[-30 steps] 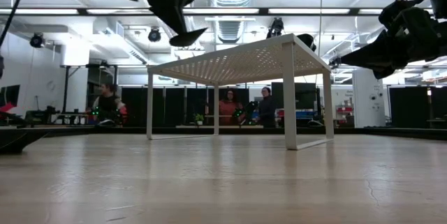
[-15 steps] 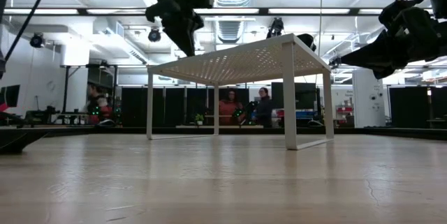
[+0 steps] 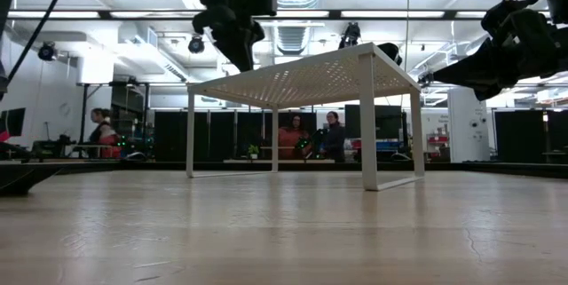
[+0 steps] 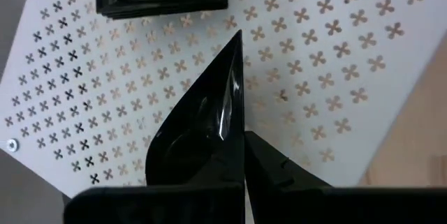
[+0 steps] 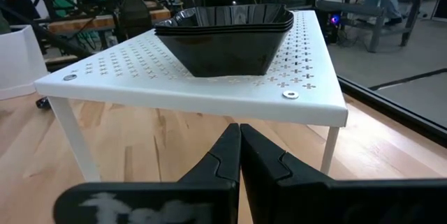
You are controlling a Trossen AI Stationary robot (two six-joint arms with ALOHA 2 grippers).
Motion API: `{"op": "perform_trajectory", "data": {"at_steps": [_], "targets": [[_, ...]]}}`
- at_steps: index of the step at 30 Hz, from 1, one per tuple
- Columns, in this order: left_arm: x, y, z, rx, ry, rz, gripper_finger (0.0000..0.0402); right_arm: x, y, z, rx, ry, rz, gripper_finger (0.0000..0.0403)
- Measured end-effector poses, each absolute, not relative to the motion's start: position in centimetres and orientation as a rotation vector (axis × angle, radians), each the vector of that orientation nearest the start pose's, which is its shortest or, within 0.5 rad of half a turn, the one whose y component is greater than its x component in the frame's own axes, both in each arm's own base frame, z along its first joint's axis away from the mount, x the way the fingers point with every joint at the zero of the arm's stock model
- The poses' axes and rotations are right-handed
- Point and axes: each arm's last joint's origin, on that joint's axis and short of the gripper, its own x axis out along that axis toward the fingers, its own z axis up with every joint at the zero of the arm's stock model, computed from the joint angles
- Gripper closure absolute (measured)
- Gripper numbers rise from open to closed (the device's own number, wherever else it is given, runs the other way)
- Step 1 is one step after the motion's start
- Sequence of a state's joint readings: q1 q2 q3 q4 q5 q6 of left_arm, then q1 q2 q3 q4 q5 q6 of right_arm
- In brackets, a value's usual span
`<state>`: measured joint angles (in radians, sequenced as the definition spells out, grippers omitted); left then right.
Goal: Pick & Place Mini shaped plates
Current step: Put the drop-shaped plate on the shelf, then stack the drop shaped plate on top of the other drop shaped plate on the shelf
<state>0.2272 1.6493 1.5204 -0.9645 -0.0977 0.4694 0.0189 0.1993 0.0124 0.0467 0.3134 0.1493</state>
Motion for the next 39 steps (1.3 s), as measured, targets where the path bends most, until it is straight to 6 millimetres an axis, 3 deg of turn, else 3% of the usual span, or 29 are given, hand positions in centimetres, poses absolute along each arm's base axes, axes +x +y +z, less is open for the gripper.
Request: {"op": "perform_trajectory", "data": {"at_steps": [15,25,39], "targets": [[32.5,8.0,30.9,0.365,1.162,0.088,0.0401,10.8,-0.7,15.6,0.125,0.116,-0.304,0.0394],[32.7,8.0,31.0,0.365,1.139,0.097,0.0365,10.8,-0.7,15.6,0.125,0.116,-0.303,0.0394],[32.0,7.4,33.7,0.359,1.06,0.119,0.0353,10.8,-0.7,15.6,0.125,0.117,-0.303,0.0394]]}}
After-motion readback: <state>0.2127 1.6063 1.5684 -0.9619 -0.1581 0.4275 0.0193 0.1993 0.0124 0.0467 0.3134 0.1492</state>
